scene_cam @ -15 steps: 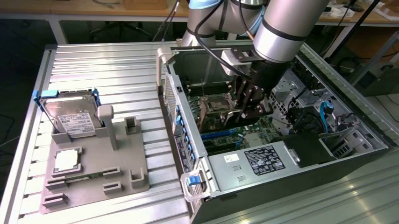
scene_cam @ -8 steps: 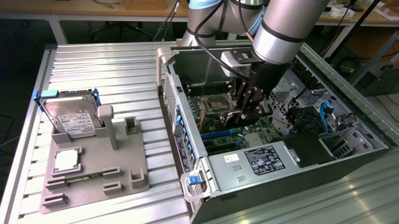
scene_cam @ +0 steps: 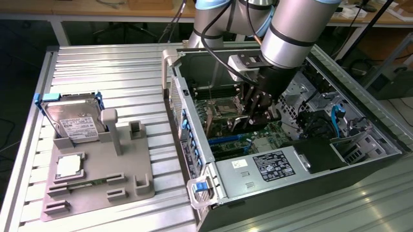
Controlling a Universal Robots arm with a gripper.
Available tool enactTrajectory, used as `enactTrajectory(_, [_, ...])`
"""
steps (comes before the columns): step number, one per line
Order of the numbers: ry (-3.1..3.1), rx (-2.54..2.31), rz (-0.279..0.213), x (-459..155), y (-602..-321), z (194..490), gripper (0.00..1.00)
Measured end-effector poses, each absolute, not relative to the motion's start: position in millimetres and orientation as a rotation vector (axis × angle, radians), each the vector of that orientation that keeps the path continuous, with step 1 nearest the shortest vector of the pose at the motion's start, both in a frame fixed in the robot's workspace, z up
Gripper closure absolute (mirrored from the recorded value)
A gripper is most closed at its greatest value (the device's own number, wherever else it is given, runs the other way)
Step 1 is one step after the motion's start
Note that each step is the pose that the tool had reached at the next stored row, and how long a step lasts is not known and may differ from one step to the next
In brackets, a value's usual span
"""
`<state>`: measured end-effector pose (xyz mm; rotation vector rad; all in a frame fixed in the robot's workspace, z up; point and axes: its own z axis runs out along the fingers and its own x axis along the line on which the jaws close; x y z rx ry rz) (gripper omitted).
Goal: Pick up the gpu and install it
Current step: 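Insert the gpu into the slot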
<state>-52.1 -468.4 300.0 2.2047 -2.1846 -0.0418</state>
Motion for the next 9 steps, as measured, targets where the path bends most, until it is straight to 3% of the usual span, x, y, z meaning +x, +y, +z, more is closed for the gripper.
enactTrajectory(9, [-2.185, 2.205, -0.042, -52.2, -468.4, 296.2, 0.73])
